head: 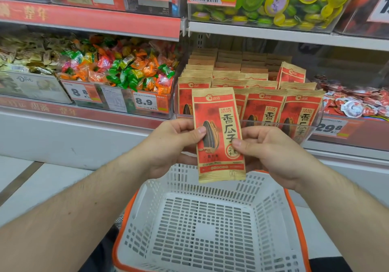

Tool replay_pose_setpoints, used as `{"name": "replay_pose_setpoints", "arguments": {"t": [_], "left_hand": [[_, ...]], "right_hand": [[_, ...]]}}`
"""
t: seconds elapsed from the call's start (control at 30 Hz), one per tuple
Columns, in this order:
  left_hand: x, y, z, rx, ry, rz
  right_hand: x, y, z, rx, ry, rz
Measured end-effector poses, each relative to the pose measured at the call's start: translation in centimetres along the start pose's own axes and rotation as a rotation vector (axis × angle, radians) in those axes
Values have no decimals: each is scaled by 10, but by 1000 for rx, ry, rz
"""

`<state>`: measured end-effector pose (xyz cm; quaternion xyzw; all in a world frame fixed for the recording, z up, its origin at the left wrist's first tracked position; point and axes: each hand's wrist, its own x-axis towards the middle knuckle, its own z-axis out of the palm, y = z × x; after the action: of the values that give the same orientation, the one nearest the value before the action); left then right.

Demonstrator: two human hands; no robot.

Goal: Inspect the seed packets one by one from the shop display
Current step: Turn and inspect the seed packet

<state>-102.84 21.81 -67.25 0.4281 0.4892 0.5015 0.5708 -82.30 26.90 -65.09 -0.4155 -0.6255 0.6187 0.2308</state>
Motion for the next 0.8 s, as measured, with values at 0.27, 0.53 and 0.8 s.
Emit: {"name": "replay_pose_setpoints", "arguments": {"t": [0.27, 0.53, 0.8], "left_hand": [[-3, 5, 1, -89, -60, -23], [-2, 1, -3, -75, -110, -58], [2, -8, -6, 48, -29, -29]], "right_hand": [[-5, -4, -6, 97, -209, 79], [-6, -3, -5, 63, -245, 69], [-7, 1, 9, -319, -106, -45]]}}
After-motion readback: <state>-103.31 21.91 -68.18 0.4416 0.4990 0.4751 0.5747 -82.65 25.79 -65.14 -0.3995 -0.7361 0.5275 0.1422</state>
